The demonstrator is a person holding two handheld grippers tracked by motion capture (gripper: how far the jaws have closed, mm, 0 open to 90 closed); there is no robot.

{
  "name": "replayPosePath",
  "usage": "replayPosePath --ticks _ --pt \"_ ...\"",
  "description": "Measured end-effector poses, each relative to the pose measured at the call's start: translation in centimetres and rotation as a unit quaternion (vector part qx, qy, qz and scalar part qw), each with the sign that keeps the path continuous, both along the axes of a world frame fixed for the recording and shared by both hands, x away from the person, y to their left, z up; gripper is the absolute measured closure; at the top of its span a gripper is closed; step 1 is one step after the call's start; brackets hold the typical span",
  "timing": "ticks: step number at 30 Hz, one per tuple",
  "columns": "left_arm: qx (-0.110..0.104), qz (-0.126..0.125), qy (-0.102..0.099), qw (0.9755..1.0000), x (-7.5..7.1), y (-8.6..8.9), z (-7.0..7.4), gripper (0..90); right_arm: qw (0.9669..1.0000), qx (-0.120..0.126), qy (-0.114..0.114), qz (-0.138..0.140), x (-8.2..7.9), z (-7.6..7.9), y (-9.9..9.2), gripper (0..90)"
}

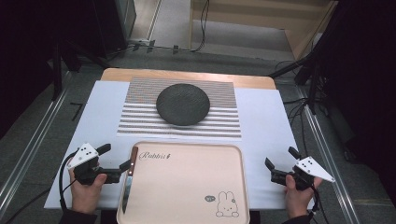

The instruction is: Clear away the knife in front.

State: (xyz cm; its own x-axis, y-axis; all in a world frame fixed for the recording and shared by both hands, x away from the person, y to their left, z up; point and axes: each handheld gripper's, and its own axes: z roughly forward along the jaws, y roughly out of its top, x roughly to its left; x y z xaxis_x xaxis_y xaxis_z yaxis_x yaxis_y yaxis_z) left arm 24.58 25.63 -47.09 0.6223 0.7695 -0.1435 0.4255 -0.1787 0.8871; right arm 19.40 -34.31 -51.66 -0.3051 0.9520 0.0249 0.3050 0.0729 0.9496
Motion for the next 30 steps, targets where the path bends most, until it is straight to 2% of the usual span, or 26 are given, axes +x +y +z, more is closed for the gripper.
replayPosePath --ticks 9,14,25,30 --pt "-0.002 0.023 -0.009 0.9997 0.3 2.0 0.1 0.0 1.0 0.0 0.0 0.0 0.0 0.0 0.0 0.0" --pt "-0.001 0.043 -0.011 0.999 0.5 3.4 0.0 0.0 1.0 0.0 0.0 0.0 0.0 0.0 0.0 0.0" --pt "-0.002 0.069 -0.012 0.9975 0.8 5.9 -0.4 0.0 1.0 -0.001 -0.001 0.0 0.0 0.0 0.0 0.0" --pt "0.007 0.08 -0.015 0.9967 0.8 6.8 -0.5 0.0 1.0 -0.001 0.0 0.0 0.0 0.0 0.0 0.0"
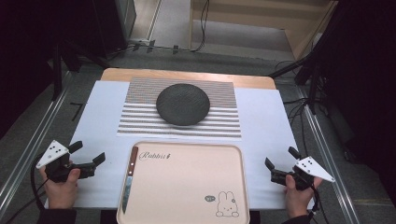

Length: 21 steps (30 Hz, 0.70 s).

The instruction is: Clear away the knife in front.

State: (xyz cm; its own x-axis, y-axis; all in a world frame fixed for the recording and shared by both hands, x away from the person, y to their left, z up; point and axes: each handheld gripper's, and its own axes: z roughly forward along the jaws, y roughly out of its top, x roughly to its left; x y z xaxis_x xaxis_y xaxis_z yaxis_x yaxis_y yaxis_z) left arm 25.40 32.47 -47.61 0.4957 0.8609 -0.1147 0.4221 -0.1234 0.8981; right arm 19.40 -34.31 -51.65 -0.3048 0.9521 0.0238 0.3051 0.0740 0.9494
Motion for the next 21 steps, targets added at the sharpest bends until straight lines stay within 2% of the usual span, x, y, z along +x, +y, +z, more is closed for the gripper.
replayPosePath --ticks 10,16,21 --pt "0.01 0.02 -0.002 0.9998 0.0 1.9 -0.2 0.0 1.0 0.0 0.0 0.001 0.0 0.0 0.0 0.0" --pt "0.001 0.025 -0.001 0.9997 0.0 2.7 -0.4 0.0 1.0 -0.001 -0.001 0.001 0.0 0.0 0.0 0.0" --pt "-0.001 0.024 0.003 0.9997 0.1 2.7 -0.6 0.0 1.0 0.0 -0.001 0.001 0.0 0.0 0.0 0.0"
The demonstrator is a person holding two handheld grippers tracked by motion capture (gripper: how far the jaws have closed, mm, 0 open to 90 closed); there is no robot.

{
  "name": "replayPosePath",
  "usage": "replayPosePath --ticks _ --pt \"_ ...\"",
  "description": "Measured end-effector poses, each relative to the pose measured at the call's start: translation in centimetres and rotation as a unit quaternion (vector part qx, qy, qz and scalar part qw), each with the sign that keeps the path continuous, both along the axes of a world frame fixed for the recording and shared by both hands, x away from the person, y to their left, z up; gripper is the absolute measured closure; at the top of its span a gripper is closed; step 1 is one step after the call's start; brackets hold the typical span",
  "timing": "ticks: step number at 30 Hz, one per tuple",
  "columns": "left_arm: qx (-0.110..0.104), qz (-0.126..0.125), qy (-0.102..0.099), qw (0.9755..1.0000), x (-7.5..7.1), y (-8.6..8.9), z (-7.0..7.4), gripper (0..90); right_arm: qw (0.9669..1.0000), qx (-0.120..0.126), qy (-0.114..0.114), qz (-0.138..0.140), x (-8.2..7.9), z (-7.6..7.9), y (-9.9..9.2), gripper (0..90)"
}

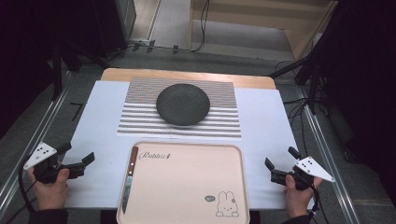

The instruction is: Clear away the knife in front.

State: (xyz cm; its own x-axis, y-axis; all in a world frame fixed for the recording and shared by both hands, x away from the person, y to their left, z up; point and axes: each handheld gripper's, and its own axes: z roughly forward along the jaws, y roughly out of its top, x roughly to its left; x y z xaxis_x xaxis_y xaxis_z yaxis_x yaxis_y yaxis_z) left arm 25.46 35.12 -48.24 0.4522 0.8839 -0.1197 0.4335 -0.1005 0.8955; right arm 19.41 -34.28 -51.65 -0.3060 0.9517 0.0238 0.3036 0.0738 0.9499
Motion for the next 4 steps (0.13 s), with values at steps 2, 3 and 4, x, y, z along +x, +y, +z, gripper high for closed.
replayPosePath --ticks 2,3,4 --pt "-0.002 0.001 0.001 1.0 0.03 0.0 -0.06 0.0 1.0 0.0 0.0 0.0 0.0 0.0 -0.01 0.0" --pt "-0.003 0.002 0.001 1.0 0.04 0.04 -0.05 0.0 1.0 0.0 0.0 0.0 0.0 0.0 0.0 0.0" --pt "-0.003 0.002 0.002 1.0 0.04 0.08 -0.05 0.0 1.0 -0.001 0.0 0.0 0.0 0.0 -0.01 0.0"
